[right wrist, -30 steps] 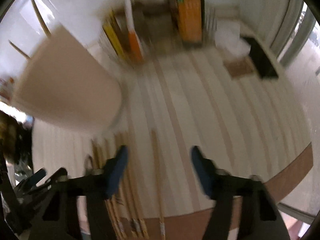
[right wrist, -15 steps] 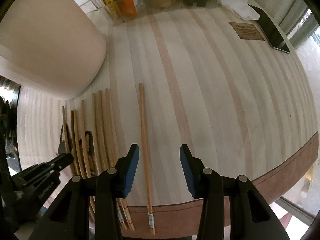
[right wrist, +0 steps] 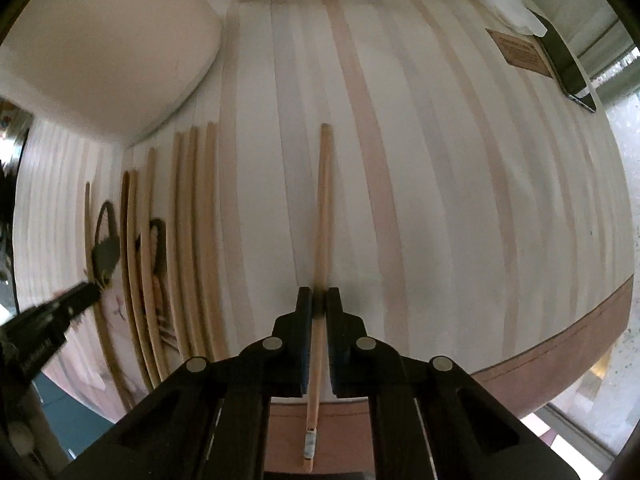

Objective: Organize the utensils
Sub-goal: 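Grasp another chopstick with the left tool while the right tool grasps one too, then lift and carry both chopsticks upright into the pink holder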

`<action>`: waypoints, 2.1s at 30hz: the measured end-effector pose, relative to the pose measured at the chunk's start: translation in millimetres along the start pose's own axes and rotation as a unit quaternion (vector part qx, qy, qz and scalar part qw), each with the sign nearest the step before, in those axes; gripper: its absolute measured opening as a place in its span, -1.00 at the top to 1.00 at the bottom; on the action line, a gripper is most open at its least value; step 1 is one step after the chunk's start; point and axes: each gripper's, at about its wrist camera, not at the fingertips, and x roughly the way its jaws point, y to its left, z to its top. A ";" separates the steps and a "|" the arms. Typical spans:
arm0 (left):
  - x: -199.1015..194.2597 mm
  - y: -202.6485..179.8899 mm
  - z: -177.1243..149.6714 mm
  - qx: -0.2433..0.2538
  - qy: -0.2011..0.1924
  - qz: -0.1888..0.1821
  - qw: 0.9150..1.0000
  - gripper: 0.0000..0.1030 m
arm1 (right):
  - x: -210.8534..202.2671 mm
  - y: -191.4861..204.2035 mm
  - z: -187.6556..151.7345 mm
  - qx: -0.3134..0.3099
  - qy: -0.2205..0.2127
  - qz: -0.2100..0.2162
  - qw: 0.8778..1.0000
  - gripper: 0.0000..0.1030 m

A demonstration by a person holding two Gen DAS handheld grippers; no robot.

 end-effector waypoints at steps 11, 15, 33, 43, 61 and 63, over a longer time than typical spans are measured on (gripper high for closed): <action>-1.7 -3.9 -3.5 -0.001 0.001 -0.002 1.000 0.83 | 6.3 26.9 -14.3 -0.025 0.013 -0.038 0.999 0.84; -0.3 -0.3 -1.7 0.001 0.002 -0.004 1.000 0.83 | 9.5 41.2 -1.0 -0.033 0.016 -0.047 0.998 0.84; -41.4 -35.5 -15.9 0.009 -0.103 0.082 0.991 0.92 | -29.6 32.4 -0.3 -0.002 -0.050 -0.025 0.998 0.87; -142.4 -28.9 -7.6 -0.008 -0.220 0.086 0.972 0.92 | -115.7 32.0 7.7 0.008 -0.167 0.010 0.986 0.87; -324.3 -51.9 89.3 -0.021 -0.370 -0.058 0.927 0.93 | -299.5 61.0 108.0 0.020 -0.357 0.159 0.920 0.87; -325.1 -54.5 107.4 -0.025 -0.374 -0.056 0.925 0.93 | -304.1 67.1 130.1 0.025 -0.371 0.170 0.913 0.87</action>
